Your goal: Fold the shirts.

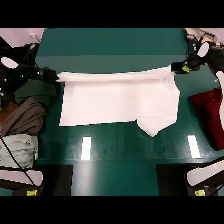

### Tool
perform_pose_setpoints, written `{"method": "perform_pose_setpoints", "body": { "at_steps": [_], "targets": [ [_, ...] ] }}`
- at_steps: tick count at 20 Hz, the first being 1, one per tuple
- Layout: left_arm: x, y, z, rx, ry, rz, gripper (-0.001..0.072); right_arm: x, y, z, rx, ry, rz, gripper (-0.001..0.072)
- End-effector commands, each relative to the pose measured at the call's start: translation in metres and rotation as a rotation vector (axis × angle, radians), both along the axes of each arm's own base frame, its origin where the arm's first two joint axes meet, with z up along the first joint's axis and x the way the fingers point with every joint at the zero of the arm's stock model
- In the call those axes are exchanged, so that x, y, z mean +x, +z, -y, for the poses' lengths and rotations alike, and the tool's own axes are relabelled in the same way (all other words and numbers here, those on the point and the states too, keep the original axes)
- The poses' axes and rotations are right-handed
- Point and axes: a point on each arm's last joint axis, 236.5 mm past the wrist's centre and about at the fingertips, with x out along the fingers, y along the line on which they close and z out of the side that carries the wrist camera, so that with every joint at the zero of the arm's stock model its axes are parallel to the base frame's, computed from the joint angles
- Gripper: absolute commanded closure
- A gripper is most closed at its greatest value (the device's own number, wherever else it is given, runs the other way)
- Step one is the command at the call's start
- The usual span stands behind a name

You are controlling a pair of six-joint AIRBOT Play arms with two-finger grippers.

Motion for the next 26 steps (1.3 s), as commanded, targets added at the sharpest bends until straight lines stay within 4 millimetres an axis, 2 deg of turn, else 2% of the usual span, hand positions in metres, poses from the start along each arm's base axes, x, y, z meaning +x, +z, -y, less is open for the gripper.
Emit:
{"method": "perform_pose_setpoints", "body": {
  "at_steps": [1, 3, 4, 5, 6, 9, 11, 14, 16, 18, 21, 24, 26],
  "targets": [
    [-0.019, -0.030, -0.007, 0.030, 0.007, -0.124, 0.0683, -0.018, -0.025, 0.000, 0.002, 0.000, -0.080, 0.0693],
    [-0.022, -0.040, 0.000, -0.011, 0.010, -0.163, 0.0682, -0.024, -0.033, -0.002, 0.012, -0.001, -0.104, 0.0687],
    [-0.025, -0.043, 0.002, -0.028, 0.020, -0.187, 0.0658, -0.028, -0.034, -0.003, 0.013, -0.001, -0.120, 0.0680],
    [-0.027, -0.044, 0.004, -0.037, 0.018, -0.198, 0.0430, -0.030, -0.034, -0.003, 0.014, 0.000, -0.128, 0.0531],
    [-0.030, -0.044, 0.005, -0.046, 0.027, -0.216, 0.0278, -0.034, -0.035, -0.003, 0.015, 0.000, -0.144, 0.0373],
    [-0.044, -0.043, 0.006, -0.072, 0.041, -0.295, 0.0281, -0.054, -0.036, -0.006, 0.026, 0.002, -0.226, 0.0367],
    [-0.063, -0.037, 0.002, -0.085, 0.015, -0.366, 0.0281, -0.070, -0.024, -0.016, 0.067, 0.060, -0.265, 0.0367],
    [-0.094, -0.024, -0.004, -0.109, -0.009, -0.444, 0.0280, -0.089, 0.017, -0.045, 0.222, 0.142, -0.248, 0.0368],
    [-0.117, -0.023, -0.001, -0.108, -0.017, -0.461, 0.0281, -0.090, 0.043, -0.044, 0.266, 0.130, -0.185, 0.0368],
    [-0.150, -0.035, 0.007, -0.119, -0.008, -0.502, 0.0280, -0.092, 0.064, -0.044, 0.262, 0.134, -0.135, 0.0368],
    [-0.196, -0.068, 0.016, -0.130, 0.025, -0.561, 0.0281, -0.096, 0.087, -0.048, 0.262, 0.155, -0.081, 0.0368],
    [-0.221, -0.093, 0.022, -0.143, 0.054, -0.616, 0.0280, -0.099, 0.099, -0.048, 0.256, 0.159, -0.056, 0.0368],
    [-0.227, -0.098, 0.026, -0.162, 0.060, -0.631, 0.0280, -0.104, 0.102, -0.049, 0.257, 0.164, -0.062, 0.0368]
  ]
}}
